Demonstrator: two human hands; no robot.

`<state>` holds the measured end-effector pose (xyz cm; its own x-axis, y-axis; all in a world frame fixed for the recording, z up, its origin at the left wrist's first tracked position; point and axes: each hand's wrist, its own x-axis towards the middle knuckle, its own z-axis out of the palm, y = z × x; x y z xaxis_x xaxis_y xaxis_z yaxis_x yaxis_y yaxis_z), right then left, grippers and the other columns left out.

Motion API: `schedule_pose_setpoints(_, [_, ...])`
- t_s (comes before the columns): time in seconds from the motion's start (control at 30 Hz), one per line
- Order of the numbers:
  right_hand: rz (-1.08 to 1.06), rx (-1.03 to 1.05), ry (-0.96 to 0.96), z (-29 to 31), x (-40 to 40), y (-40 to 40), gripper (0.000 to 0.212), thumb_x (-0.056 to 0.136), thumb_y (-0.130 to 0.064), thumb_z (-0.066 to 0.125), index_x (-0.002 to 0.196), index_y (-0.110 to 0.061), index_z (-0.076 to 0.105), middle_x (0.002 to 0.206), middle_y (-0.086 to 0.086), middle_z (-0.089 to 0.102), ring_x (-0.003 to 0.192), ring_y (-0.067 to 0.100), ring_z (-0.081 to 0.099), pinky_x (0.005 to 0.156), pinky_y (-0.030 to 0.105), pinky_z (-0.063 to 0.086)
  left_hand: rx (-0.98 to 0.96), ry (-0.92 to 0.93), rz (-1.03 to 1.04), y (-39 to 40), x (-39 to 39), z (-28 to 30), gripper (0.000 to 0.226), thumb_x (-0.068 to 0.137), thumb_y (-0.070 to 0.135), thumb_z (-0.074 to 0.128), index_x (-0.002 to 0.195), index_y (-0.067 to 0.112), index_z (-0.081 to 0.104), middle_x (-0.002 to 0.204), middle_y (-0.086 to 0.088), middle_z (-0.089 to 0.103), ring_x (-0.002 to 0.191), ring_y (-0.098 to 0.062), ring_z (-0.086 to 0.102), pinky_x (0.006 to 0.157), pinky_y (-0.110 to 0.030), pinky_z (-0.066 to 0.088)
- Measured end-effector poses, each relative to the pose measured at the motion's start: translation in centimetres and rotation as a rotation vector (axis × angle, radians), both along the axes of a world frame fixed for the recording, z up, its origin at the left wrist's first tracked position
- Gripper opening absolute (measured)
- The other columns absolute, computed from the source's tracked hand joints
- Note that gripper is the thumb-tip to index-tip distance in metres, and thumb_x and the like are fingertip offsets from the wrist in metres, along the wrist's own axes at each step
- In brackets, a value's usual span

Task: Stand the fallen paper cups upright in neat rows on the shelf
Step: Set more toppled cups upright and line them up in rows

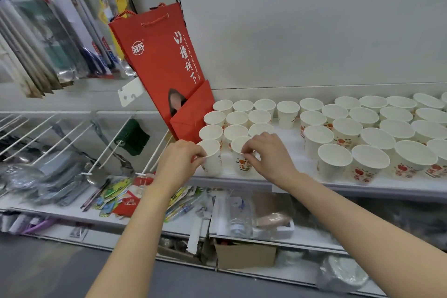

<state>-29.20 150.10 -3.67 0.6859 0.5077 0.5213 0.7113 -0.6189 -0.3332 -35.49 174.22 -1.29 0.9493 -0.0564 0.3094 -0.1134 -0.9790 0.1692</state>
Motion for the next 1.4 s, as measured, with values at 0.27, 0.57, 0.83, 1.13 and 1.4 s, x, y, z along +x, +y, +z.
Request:
schedule_pose_setpoints(0.27, [-0.038, -0.005, 0.016, -1.3, -0.5, 3.4, 0.009, 0.076, -0.016, 0.075, 0.078, -0.016, 0.067, 0.077, -0.001, 0.065, 0.075, 0.025, 0.055, 0.067, 0.031, 0.034, 0.063, -0.050, -0.072, 1.0, 0.9, -0.9, 0.006, 0.082, 0.034, 0.073, 0.085, 0.029, 0.075, 0.081, 0.011, 0.070, 0.083, -0.015, 0.058, 0.072, -0.038, 0.049])
schedule_pose_setpoints(0.57, [-0.016, -0.020, 0.013, -1.4, -0.3, 2.8, 0.024, 0.069, -0.024, 0.082, 0.089, -0.016, 0.072, 0.086, -0.001, 0.069, 0.078, 0.024, 0.053, 0.069, 0.033, 0.043, -0.029, 0.020, -0.176, 3.7, 1.5, -1.1, 0.035, 0.074, 0.037, 0.080, 0.107, 0.028, 0.072, 0.100, 0.010, 0.070, 0.097, -0.015, 0.056, 0.083, -0.036, 0.049])
schedule_pose_setpoints(0.83, [-0.064, -0.088, 0.016, -1.3, -0.5, 3.4, 0.010, 0.071, -0.015, 0.077, 0.078, -0.019, 0.071, 0.075, -0.004, 0.068, 0.076, 0.025, 0.055, 0.069, 0.031, 0.031, 0.026, -0.009, -0.193, 3.1, 2.5, -1.5, 0.008, 0.082, 0.033, 0.074, 0.088, 0.029, 0.075, 0.082, 0.011, 0.069, 0.085, -0.015, 0.057, 0.076, -0.039, 0.048])
schedule_pose_setpoints(1.13, [-0.069, -0.038, 0.101, -1.3, -0.4, 3.3, 0.010, 0.079, -0.022, 0.074, 0.088, -0.021, 0.073, 0.083, -0.005, 0.071, 0.086, 0.021, 0.053, 0.077, 0.035, 0.037, 0.074, -0.016, -0.221, 2.5, 2.9, -1.2, 0.008, 0.083, 0.039, 0.071, 0.089, 0.034, 0.073, 0.081, 0.015, 0.068, 0.084, -0.011, 0.054, 0.075, -0.034, 0.042])
schedule_pose_setpoints(1.4, [-0.062, -0.011, 0.062, -1.8, -0.8, 3.4, 0.013, 0.077, -0.025, 0.075, 0.089, -0.020, 0.073, 0.084, -0.006, 0.070, 0.085, 0.023, 0.054, 0.078, 0.037, 0.041, 0.059, -0.016, -0.225, 1.9, 2.7, -1.4, 0.023, 0.082, 0.046, 0.071, 0.101, 0.033, 0.072, 0.097, 0.014, 0.071, 0.092, -0.012, 0.057, 0.081, -0.032, 0.042])
